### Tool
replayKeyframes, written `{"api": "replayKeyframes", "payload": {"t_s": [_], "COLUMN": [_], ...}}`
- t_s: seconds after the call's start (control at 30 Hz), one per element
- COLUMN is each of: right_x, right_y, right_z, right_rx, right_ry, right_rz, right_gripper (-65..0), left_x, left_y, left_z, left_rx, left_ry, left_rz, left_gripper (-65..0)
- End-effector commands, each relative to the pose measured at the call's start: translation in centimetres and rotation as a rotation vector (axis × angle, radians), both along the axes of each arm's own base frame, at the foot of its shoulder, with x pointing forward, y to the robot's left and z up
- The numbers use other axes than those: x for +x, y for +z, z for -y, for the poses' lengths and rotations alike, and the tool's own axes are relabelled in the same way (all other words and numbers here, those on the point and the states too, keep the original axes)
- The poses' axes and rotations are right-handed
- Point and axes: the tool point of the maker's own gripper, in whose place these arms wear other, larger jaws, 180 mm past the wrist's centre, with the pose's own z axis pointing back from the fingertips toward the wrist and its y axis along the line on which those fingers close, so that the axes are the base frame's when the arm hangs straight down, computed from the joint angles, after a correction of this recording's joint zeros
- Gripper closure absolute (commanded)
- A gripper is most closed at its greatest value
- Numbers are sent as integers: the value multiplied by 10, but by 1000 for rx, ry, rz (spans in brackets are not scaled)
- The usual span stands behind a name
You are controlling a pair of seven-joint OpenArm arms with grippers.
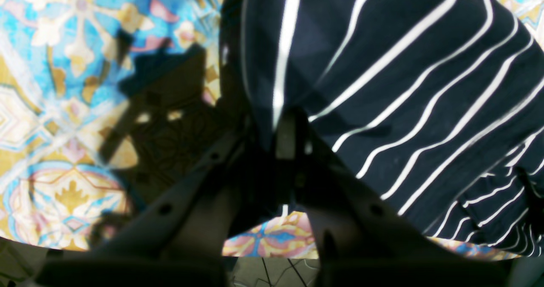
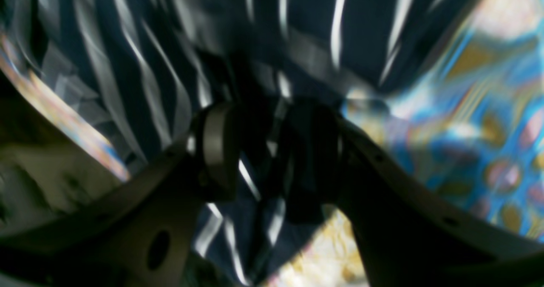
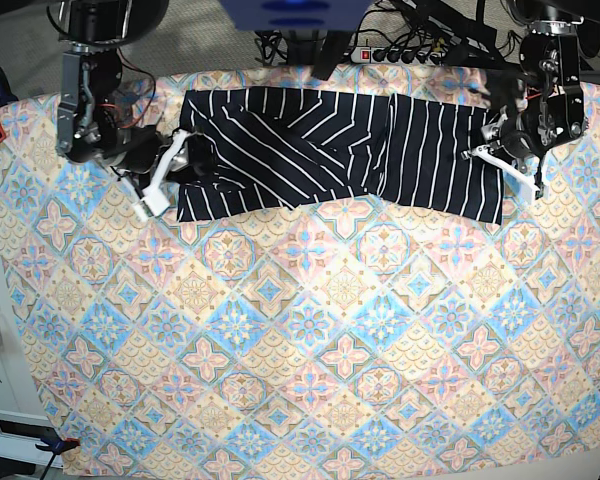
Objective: Fold the T-shirt properly
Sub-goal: 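Grasp the shirt's other end with the right gripper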
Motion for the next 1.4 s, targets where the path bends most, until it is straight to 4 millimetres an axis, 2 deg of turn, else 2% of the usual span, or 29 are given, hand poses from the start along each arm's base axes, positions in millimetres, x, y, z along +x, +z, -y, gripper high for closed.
{"api": "replayKeyframes", "payload": {"t_s": [0.0,0.1,0.2,0.6,1.03,1.1,1.27,1.37], "right_x": [3,5,4,2,2,2,2,2], "right_y": [6,11,11,8,8,7,8,8], "right_z": [12,13,12,0,1,0,0,1], "right_rx": [-15,11,12,30,30,30,30,29], "right_ry": [-8,-20,-17,11,8,9,11,6], "right_rz": [10,14,14,4,4,3,4,5], "right_gripper": [-269,-307,-347,-352,-355,-387,-533,-568], "left_x": [7,7,2,0,0,0,0,0], "left_y": [7,6,-3,-6,-6,-6,-6,-6], "left_z": [-4,-5,-9,-11,-11,-11,-11,-11], "left_rx": [12,12,7,6,6,6,6,6], "left_ry": [-8,-6,14,21,21,21,21,21], "left_rz": [26,25,-5,-15,-15,-15,-15,-15], "left_gripper": [0,0,0,0,0,0,0,0]}}
